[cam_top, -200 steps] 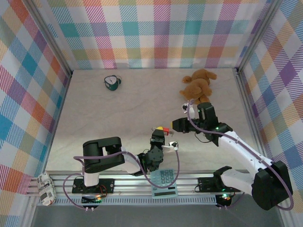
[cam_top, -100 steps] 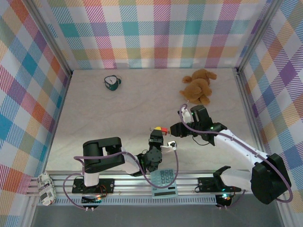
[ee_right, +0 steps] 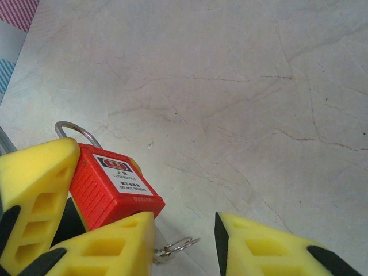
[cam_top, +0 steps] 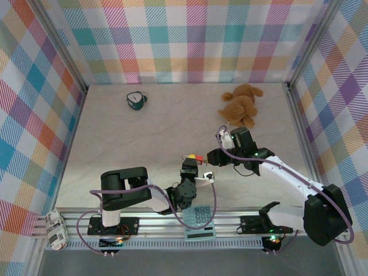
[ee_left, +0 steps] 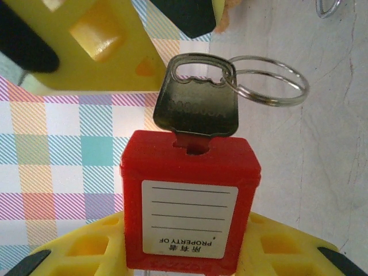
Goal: Unlock with the key
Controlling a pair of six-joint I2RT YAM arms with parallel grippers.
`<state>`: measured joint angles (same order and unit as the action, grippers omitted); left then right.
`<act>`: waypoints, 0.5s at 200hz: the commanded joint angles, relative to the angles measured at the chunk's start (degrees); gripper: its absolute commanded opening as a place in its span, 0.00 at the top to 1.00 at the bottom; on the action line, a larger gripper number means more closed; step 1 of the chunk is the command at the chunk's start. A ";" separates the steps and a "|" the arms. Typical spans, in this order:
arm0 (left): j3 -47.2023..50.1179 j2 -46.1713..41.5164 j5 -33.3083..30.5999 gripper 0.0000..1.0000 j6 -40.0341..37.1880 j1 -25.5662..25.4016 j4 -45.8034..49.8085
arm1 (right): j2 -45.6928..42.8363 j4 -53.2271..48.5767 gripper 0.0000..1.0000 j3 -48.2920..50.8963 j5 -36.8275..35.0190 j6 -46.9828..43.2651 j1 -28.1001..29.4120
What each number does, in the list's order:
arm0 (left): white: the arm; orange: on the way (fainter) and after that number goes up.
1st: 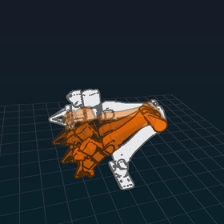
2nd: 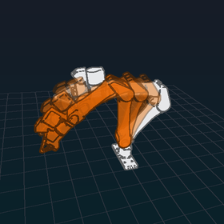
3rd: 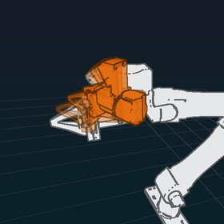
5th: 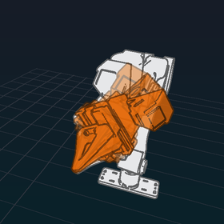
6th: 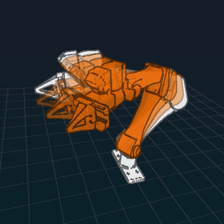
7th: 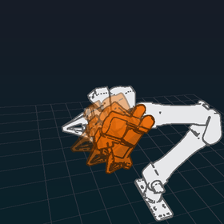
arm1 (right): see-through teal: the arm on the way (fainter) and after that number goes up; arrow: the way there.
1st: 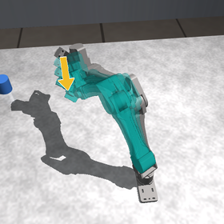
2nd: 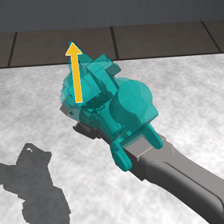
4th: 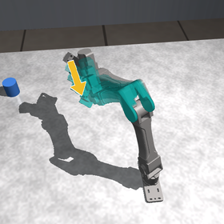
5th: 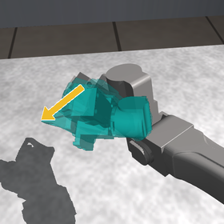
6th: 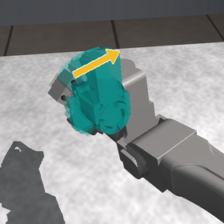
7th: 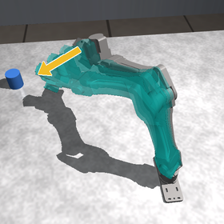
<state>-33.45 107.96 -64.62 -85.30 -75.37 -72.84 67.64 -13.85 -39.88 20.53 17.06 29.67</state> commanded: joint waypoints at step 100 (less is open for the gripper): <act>0.20 -1.16 -1.34 0.88 0.76 -0.91 -3.45 | -0.65 -4.62 0.59 -3.59 0.92 -1.23 3.43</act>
<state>-33.45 107.96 -64.64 -85.30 -75.37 -72.84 66.67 -17.12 -42.00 21.87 17.02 32.60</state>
